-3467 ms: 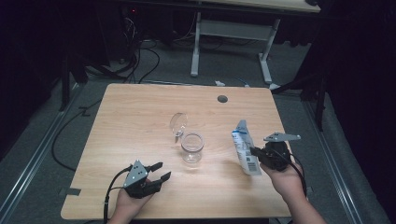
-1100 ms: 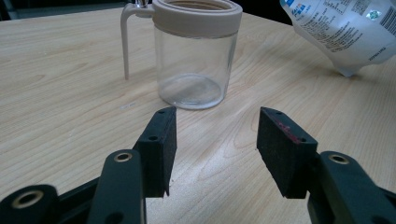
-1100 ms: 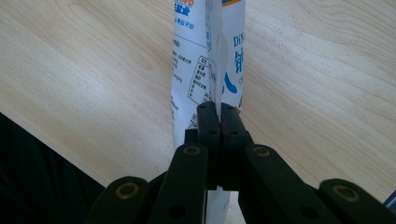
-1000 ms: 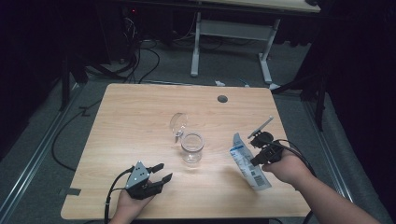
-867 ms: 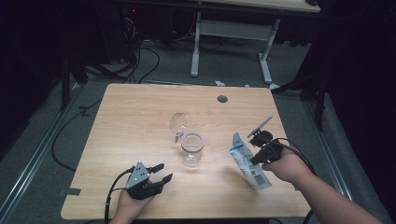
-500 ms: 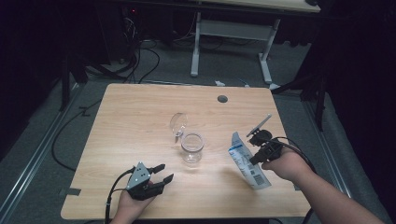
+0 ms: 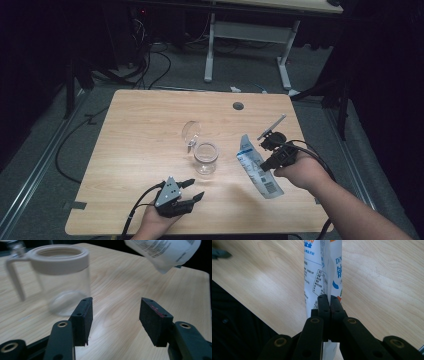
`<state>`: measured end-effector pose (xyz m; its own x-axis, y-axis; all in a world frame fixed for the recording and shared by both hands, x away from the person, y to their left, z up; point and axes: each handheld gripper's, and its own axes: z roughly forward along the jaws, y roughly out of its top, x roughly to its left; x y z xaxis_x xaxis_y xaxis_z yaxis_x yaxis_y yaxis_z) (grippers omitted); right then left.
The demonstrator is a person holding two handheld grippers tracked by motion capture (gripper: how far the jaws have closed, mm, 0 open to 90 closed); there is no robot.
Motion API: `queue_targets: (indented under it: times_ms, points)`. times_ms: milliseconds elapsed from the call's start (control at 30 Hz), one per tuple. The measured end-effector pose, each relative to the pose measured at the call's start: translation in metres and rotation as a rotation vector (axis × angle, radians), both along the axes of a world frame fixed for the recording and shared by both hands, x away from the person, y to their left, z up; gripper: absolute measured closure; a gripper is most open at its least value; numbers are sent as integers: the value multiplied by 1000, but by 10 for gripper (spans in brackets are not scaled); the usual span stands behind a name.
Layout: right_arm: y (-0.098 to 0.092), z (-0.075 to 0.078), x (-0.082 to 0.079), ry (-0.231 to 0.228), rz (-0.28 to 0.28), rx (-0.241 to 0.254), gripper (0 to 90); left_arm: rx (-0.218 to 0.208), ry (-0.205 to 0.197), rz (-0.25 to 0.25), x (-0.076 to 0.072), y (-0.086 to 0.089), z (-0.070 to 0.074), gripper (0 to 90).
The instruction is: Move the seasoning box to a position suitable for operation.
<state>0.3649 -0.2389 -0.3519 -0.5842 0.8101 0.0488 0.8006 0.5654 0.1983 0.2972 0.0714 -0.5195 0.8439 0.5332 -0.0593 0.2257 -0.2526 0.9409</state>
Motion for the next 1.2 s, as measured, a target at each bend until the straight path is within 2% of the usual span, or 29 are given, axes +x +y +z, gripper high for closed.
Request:
queue_targets:
  times_ms: [33, 100, 233, 267, 333, 500, 567, 667, 933, 1000, 1100, 1133, 1167, 1200]
  points:
    - [1, 1, 0, -4, 9, -1, 900, -9, -15, -20, -2, -10, 2, 451]
    - [4, 2, 0, -1, 4, 0, 900, -8, -16, -28, -2, -14, 3, 451]
    - [11, 6, 0, -4, 14, 0, 899, 20, -20, -59, -4, -36, 4, 433]
    - [14, 7, -1, 3, -5, -1, 899, 24, -16, -62, -4, -39, 4, 433]
    - [17, 8, 0, 1, 3, -1, 900, 26, -8, -70, -2, -46, 4, 433]
    - [24, 8, 2, 3, 19, 16, 900, 25, 10, -75, 1, -56, 3, 426]
    - [29, 9, 4, 11, 13, 13, 900, 41, -20, -75, 2, -61, 2, 417]
    - [33, 10, 4, 9, 13, 9, 899, 53, -31, -79, 2, -64, 0, 405]
    - [46, 17, 6, 5, 24, 10, 899, 42, -48, -109, 1, -85, -2, 373]
    - [50, 18, 5, 5, 21, 6, 899, 26, -45, -114, 2, -90, -2, 366]
    - [55, 18, 5, 3, 33, 7, 899, 26, -39, -120, 2, -99, -2, 354]
    - [57, 19, 4, 12, 17, 7, 899, 26, -37, -118, 3, -100, -3, 351]
    - [58, 19, 4, 1, 38, 8, 900, 25, -34, -117, 3, -101, -4, 349]
    - [59, 19, 4, 5, 33, 12, 900, 22, -29, -118, 3, -103, -4, 347]
